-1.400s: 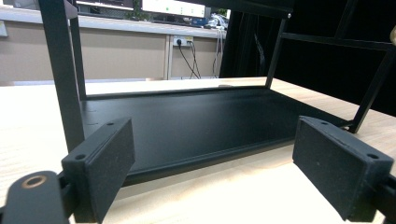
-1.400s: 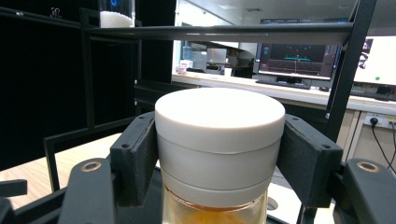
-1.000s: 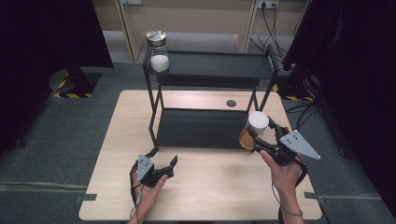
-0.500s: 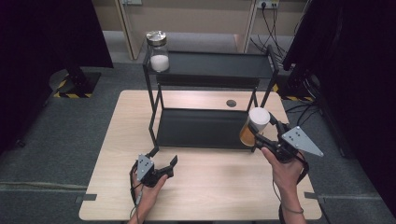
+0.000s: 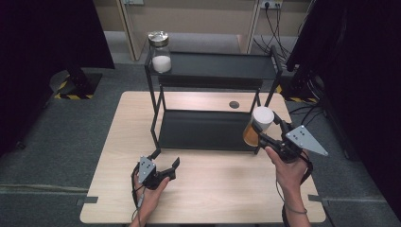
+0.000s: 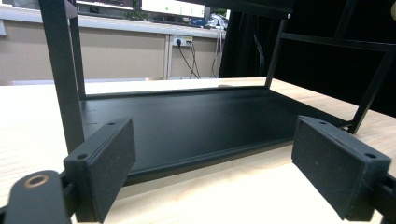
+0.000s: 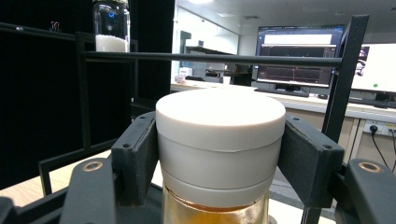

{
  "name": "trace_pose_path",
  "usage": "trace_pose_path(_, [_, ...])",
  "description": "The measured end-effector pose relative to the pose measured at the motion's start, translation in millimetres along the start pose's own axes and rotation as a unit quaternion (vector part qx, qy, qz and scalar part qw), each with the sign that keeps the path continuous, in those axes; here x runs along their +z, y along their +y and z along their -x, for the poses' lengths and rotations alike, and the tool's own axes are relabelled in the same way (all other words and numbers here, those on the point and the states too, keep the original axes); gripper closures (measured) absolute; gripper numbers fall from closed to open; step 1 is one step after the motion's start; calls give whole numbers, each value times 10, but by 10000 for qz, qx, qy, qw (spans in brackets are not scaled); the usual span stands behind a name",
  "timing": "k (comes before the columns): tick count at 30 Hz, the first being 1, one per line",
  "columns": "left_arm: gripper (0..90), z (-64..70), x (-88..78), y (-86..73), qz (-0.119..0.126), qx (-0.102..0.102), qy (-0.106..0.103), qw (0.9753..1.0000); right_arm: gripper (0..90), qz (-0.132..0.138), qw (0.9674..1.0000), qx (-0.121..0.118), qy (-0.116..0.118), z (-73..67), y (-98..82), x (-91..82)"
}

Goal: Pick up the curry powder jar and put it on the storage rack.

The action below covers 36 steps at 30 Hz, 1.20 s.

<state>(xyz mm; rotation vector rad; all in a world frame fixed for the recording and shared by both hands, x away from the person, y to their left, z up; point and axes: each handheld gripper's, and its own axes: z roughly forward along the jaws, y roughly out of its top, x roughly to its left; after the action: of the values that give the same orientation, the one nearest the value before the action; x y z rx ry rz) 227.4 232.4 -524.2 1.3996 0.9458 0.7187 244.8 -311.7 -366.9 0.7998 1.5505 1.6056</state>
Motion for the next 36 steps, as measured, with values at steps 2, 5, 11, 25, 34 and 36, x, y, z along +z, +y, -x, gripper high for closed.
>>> trace_pose_path(2, [135, -2, 2, 3, -10, 1, -4, 10000, 339, 5, 10000, -1, 5, 7, 11, 7])
trace_pose_path(5, [135, -1, 0, 0, 0, -8, 0, 10000, 339, 2, 10000, -5, -11, 9, 33, 18])
trace_pose_path(11, [134, 2, 0, -1, 4, -10, 9, 10000, 339, 22, 10000, -23, -20, 16, 61, 43])
trace_pose_path(25, [134, 2, -2, -2, 8, -27, 18, 10000, 339, 84, 9999, -94, -59, 32, 187, 110])
trace_pose_path(34, [133, -1, -2, -1, 4, -34, 18, 10000, 339, 156, 9998, -100, -64, 49, 254, 150])
trace_pose_path(36, [133, 0, -3, -2, 8, -33, 21, 10000, 339, 163, 9998, -83, -67, 51, 268, 160])
